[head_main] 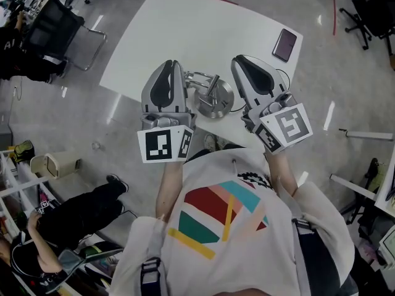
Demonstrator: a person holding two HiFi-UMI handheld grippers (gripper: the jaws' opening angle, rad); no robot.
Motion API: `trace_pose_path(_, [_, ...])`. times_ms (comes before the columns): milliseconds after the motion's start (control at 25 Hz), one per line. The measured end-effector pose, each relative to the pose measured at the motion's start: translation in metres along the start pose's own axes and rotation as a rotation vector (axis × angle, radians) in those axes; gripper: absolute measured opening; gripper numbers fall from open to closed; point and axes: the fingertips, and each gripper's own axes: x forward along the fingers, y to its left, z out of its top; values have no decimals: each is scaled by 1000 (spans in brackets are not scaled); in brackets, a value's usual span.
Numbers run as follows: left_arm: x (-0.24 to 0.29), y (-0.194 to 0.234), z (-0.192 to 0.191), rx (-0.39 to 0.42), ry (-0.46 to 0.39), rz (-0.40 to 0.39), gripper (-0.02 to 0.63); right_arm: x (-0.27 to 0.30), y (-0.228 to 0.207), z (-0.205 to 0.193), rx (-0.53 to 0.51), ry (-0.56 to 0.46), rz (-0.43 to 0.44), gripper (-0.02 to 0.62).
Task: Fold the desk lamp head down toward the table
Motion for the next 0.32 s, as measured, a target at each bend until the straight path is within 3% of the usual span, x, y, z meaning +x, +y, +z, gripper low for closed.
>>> trace_pose_path(320, [0,3,-3,-16,21,-10,81,3,6,-6,0,18,9,37])
